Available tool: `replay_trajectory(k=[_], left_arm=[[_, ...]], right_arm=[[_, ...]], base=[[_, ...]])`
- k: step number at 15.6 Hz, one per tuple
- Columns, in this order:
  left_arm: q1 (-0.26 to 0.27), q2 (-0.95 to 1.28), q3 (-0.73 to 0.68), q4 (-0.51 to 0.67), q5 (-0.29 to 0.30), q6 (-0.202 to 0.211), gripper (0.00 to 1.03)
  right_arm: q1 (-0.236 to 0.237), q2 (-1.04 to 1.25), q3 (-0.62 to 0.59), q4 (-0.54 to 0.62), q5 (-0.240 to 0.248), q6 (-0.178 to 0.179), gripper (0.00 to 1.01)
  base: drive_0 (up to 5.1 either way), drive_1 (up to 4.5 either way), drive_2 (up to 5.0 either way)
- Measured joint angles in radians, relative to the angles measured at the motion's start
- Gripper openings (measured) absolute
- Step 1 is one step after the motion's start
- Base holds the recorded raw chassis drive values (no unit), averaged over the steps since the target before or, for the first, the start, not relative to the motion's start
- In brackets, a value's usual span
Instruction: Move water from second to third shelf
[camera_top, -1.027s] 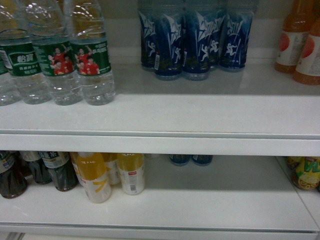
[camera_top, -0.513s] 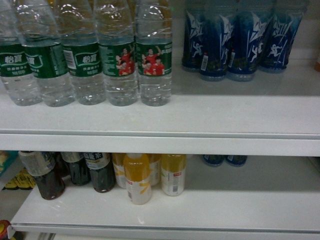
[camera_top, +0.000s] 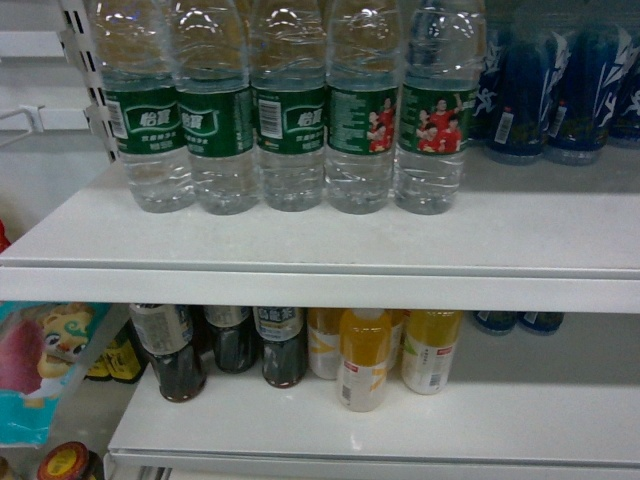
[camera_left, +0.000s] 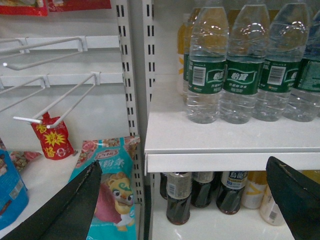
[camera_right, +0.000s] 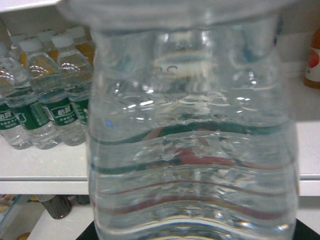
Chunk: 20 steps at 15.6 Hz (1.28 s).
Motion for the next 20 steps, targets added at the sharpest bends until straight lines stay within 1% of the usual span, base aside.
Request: replay_trajectory(k=[16,17,18,20], left_arm=[[0.000,0.000,0.000,0.002,0.000,0.000,0.98],[0.000,0.000,0.000,-0.002,-0.005,0.000,0.98],[0.000,0.000,0.000,-0.002,-0.003,0.000,0.98],[0.000,0.000,0.000,-0.002,-0.003,0.000,0.98]], right_arm=[[0.000,0.000,0.000,0.000,0.000,0.000,0.43],[0.000,0.000,0.000,0.004,-0.006,0.000,0.43],[0.001,-0.001,0.000,0.005,-0.015,0.001,0.43],[-0.001,0.000,0.000,-0.003,0.003,0.000,0.43]], base=[[-4.2,2.11,2.1],[-4.4,1.96,2.0],[0.0,0.00,0.0],[0.0,0.00,0.0]])
